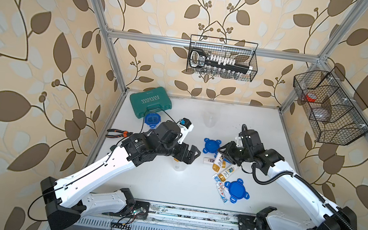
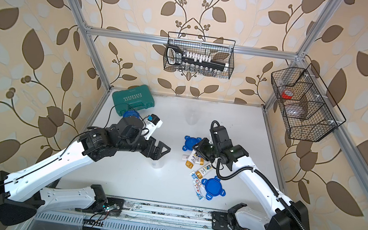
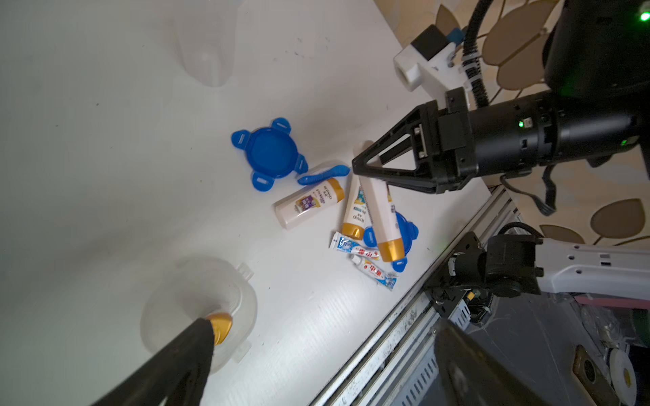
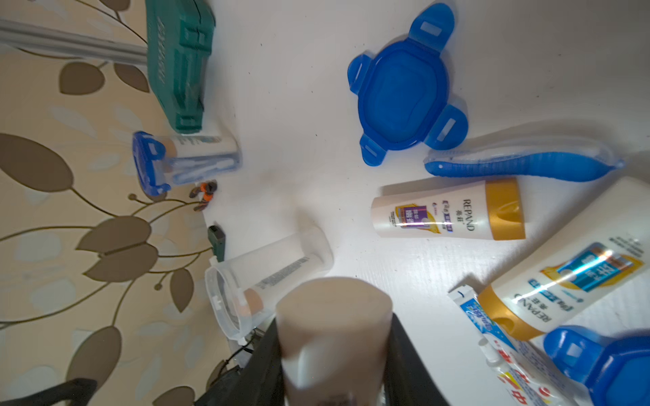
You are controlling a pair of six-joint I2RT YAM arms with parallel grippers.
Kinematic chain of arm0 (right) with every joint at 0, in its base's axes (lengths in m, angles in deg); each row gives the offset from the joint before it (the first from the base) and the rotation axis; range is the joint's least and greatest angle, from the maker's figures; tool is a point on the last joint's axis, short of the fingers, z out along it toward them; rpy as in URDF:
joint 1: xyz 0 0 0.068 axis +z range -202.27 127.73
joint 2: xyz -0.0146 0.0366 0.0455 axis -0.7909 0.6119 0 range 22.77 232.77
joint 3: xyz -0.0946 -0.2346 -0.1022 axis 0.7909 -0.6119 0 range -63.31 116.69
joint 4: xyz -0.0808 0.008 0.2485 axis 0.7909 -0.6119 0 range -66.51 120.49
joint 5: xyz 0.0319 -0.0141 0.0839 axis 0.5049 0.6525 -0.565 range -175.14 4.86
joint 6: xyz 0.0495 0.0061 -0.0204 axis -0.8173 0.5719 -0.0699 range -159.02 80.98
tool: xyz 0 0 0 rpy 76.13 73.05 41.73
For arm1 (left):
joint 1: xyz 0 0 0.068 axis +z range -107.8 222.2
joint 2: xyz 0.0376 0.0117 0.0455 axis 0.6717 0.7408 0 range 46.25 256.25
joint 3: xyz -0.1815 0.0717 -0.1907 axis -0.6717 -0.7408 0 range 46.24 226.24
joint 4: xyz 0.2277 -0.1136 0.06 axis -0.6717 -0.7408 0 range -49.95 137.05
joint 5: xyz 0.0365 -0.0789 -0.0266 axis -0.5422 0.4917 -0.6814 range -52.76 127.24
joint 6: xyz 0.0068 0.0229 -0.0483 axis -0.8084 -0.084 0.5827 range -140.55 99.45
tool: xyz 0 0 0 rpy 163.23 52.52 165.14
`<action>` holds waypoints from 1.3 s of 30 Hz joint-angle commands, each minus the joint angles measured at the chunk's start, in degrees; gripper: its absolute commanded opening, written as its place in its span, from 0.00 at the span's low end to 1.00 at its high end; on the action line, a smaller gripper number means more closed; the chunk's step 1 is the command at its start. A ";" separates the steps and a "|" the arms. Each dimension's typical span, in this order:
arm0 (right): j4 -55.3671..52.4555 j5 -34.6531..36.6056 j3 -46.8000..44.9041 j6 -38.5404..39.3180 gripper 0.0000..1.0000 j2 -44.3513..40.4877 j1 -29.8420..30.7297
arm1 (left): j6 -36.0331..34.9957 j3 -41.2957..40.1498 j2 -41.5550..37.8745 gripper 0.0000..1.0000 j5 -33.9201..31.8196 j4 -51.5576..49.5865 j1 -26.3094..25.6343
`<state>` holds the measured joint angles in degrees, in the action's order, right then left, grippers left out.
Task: Pack away toiletry kits
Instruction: Pick up the toiletry item from the center of the board.
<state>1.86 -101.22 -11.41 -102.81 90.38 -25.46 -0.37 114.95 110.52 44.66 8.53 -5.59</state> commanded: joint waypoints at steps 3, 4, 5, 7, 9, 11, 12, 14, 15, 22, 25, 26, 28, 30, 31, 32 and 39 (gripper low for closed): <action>7.61 -1.38 -0.63 -16.46 0.08 -2.51 -0.64 | -1.84 3.86 5.54 0.99 -4.20 8.87 -3.73; 7.68 -1.09 -0.35 -17.80 0.08 -2.72 -0.62 | -1.69 4.20 6.68 0.99 -4.13 9.86 -4.33; 7.94 -0.86 -0.23 -18.74 0.08 -3.04 -0.63 | -1.59 4.61 7.75 0.98 -4.04 10.44 -4.73; 9.13 -0.22 -0.70 -21.24 0.08 -3.84 -0.62 | -1.51 5.63 10.42 0.94 -4.09 11.12 -5.57; 10.46 0.33 -1.24 -22.71 0.07 -4.41 -0.67 | -2.11 6.83 12.21 0.91 -4.51 11.42 -6.54; 10.92 0.02 -1.52 -23.60 0.07 -4.51 -0.64 | -2.68 8.01 13.89 0.89 -4.91 11.76 -7.37; 11.60 -0.18 -1.78 -24.26 0.07 -4.55 -0.66 | -2.86 8.43 14.94 0.88 -5.07 11.72 -7.70; 12.77 -0.38 -2.26 -25.23 0.07 -4.75 -0.47 | -3.05 8.94 16.58 0.85 -5.74 12.01 -8.01; 12.77 -0.38 -2.32 -25.33 0.07 -4.90 -0.44 | -3.20 9.17 17.39 0.83 -6.05 12.31 -8.02; 13.68 -0.14 -5.07 -27.02 0.07 -7.03 -0.57 | -3.98 11.23 22.74 0.65 -8.87 11.26 -8.02; 15.39 -0.52 -7.03 -29.09 0.07 -8.21 -0.53 | -3.69 10.22 22.56 0.65 -8.66 12.08 -8.02; 16.07 -0.70 -7.77 -29.89 0.07 -8.50 -0.53 | -3.68 10.22 22.70 0.65 -8.63 11.96 -8.02; 17.01 -0.71 -8.89 -30.92 0.07 -9.11 -0.53 | -3.73 10.14 22.94 0.67 -9.04 11.82 -8.03; 17.75 -0.69 -9.62 -31.67 0.07 -9.48 -0.53 | -3.61 9.86 22.96 0.66 -9.31 11.99 -8.02; 17.81 -0.86 -9.74 -31.87 0.07 -9.56 -0.53 | -3.66 9.77 23.05 0.64 -9.14 12.15 -8.02; 17.80 -0.91 -9.88 -32.10 0.07 -9.69 -0.61 | -3.68 9.85 23.30 0.61 -8.73 12.13 -8.02; 20.29 0.43 -12.60 -35.25 0.07 -11.58 -0.61 | -2.75 8.54 22.91 0.72 -8.01 12.07 -9.06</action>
<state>19.31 -102.01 -23.15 -132.95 80.24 -25.99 -3.32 124.30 134.49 36.77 19.50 -13.74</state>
